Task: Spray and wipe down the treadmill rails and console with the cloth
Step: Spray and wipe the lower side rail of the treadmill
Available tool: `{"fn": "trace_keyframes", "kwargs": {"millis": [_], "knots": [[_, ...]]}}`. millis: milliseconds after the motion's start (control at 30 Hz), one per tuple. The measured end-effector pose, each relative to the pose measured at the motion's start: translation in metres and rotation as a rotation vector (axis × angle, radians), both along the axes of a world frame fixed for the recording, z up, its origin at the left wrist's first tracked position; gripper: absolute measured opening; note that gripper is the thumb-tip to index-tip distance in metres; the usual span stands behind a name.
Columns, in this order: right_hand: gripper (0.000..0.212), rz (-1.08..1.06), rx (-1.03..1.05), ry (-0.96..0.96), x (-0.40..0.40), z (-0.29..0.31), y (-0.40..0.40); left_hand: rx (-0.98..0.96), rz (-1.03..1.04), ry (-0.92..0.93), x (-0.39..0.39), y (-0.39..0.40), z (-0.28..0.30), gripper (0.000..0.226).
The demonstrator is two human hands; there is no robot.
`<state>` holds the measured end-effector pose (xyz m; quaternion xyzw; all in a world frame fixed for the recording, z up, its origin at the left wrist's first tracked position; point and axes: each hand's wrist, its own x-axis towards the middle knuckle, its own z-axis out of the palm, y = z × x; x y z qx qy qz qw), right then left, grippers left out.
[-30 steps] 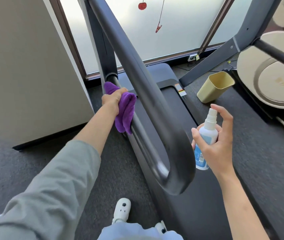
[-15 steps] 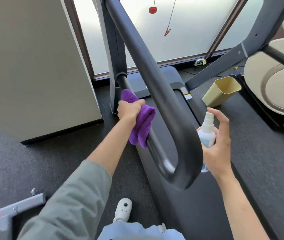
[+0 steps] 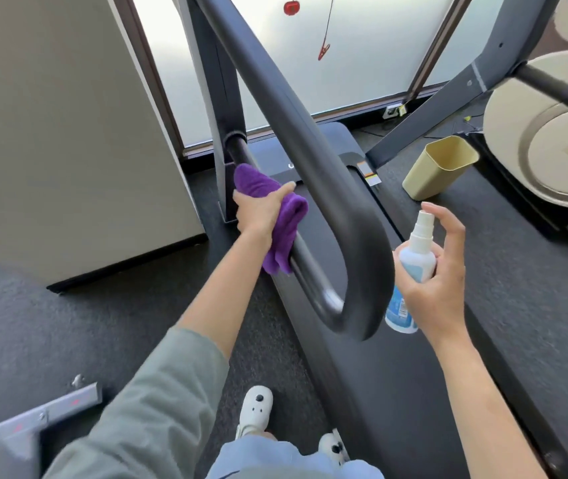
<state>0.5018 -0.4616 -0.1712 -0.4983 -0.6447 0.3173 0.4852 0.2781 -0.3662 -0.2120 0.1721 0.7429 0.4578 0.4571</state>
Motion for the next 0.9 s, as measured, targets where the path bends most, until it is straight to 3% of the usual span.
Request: {"fn": "trace_keyframes", "kwargs": {"millis": [100,167,267,300,367,433,467,500,533,633,733,833,900], "knots": [[0.072,0.035,-0.010,0.010,0.008,-0.001,-0.005,0.059,0.068,-0.319,0.027,-0.044,0.002,0.100],[0.071,0.078,-0.009,-0.003,0.016,-0.001,-0.008,0.046,0.067,-0.393,0.043,-0.067,0.004,0.079],[0.071,0.156,0.008,-0.011,0.030,-0.001,-0.013,0.065,0.080,-0.441,0.064,-0.098,0.006,0.082],[0.071,0.184,0.015,-0.014,0.038,0.001,-0.017,0.072,0.027,-0.494,0.073,-0.112,0.012,0.075],[0.071,0.211,0.025,-0.012,0.047,0.001,-0.020,0.103,-0.176,-0.723,0.085,-0.132,0.021,0.030],[0.071,0.239,0.027,-0.003,0.058,0.002,-0.025,0.160,-0.033,-0.756,0.103,-0.154,0.021,0.029],[0.073,0.257,0.029,-0.004,0.064,0.003,-0.028,0.199,0.128,-0.723,0.112,-0.161,0.015,0.013],[0.073,0.276,0.033,-0.004,0.069,0.004,-0.031,0.274,0.273,-0.720,0.122,-0.168,0.013,0.019],[0.074,0.294,0.040,-0.007,0.074,0.004,-0.034,0.313,0.384,-0.677,0.133,-0.174,0.012,0.038],[0.073,0.339,0.055,-0.017,0.086,0.006,-0.042,0.395,0.546,-0.524,0.168,-0.181,0.019,0.061],[0.074,0.339,0.060,-0.015,0.096,0.008,-0.048,0.527,0.633,-0.274,0.190,-0.184,0.030,0.053],[0.073,0.345,0.066,-0.011,0.101,0.008,-0.054,0.626,0.591,0.151,0.195,-0.181,0.040,0.048],[0.073,0.350,0.069,-0.002,0.103,0.007,-0.057,0.622,0.562,0.328,0.187,-0.176,0.050,0.052]]}}
